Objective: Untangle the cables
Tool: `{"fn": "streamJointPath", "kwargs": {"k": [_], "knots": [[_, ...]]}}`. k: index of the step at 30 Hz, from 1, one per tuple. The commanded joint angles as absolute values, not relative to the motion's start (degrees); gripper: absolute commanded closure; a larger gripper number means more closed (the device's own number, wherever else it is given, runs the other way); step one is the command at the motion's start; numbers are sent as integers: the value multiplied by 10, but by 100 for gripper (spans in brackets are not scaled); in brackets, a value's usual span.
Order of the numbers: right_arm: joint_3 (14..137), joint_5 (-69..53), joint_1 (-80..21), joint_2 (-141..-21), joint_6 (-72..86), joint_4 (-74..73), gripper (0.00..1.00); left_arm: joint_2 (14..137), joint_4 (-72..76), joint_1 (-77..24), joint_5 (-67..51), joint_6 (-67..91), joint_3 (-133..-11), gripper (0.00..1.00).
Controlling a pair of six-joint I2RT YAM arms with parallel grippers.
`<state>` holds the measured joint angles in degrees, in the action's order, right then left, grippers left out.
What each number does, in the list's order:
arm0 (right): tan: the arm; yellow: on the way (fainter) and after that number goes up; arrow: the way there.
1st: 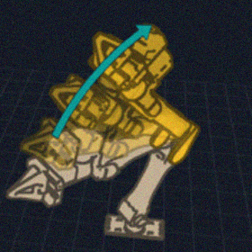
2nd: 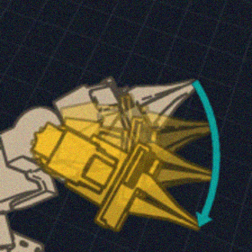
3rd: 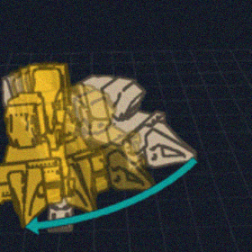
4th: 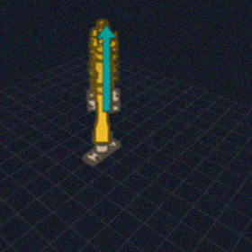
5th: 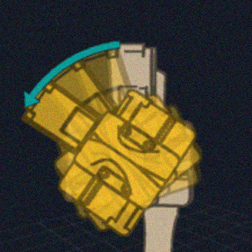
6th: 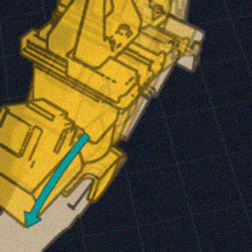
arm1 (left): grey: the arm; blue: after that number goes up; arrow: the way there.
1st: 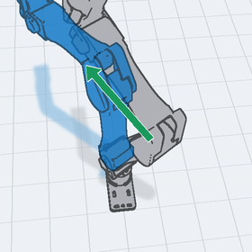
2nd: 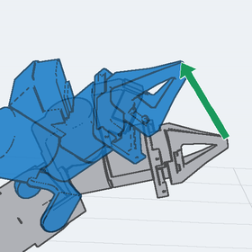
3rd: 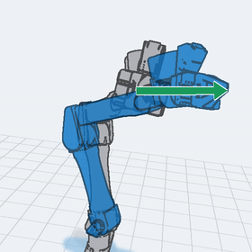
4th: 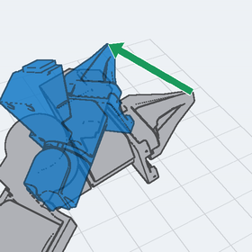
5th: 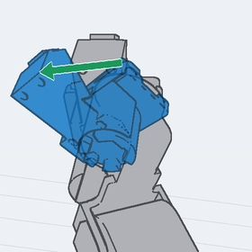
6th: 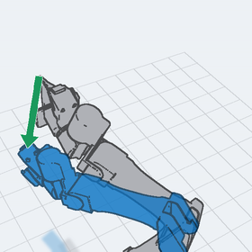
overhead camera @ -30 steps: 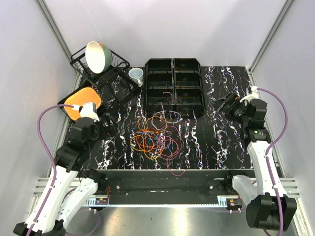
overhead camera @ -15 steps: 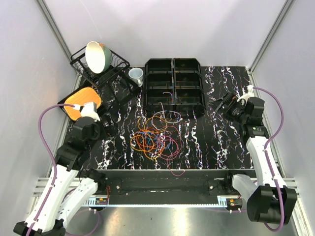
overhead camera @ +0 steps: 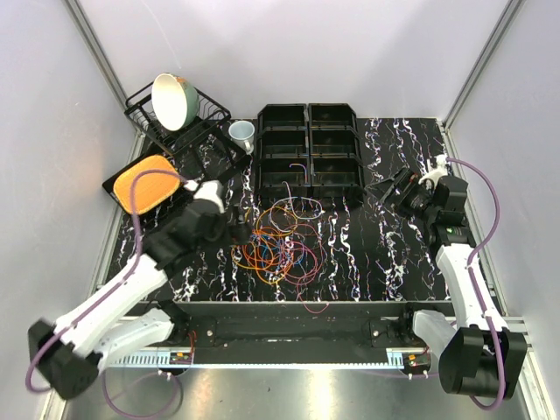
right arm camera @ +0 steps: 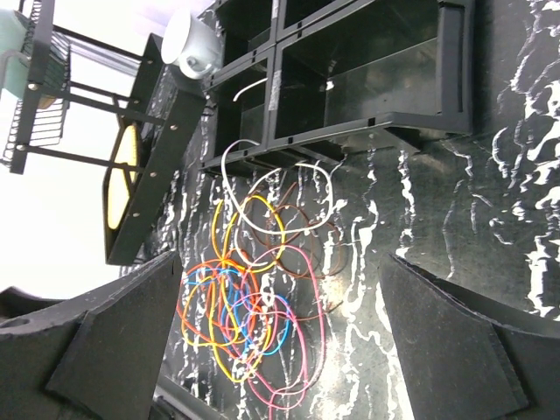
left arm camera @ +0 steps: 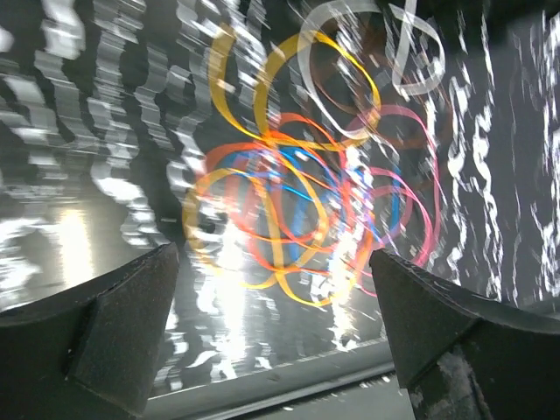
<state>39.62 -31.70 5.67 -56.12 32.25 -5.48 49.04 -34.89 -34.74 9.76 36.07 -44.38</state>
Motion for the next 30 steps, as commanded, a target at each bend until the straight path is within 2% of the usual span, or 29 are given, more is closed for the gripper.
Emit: {"fn": "streamJointPath", "kwargs": {"k": [1, 15, 30], "knots": [[396, -350, 55, -569, 356, -28, 0, 569, -215, -396, 137, 419, -445, 7], [409, -398, 54, -540, 356, -110, 0, 825, -19, -448, 170, 400, -549, 14], [406, -396, 33, -546, 360, -117, 0, 1039, -25, -457, 216, 382, -719, 23]]}}
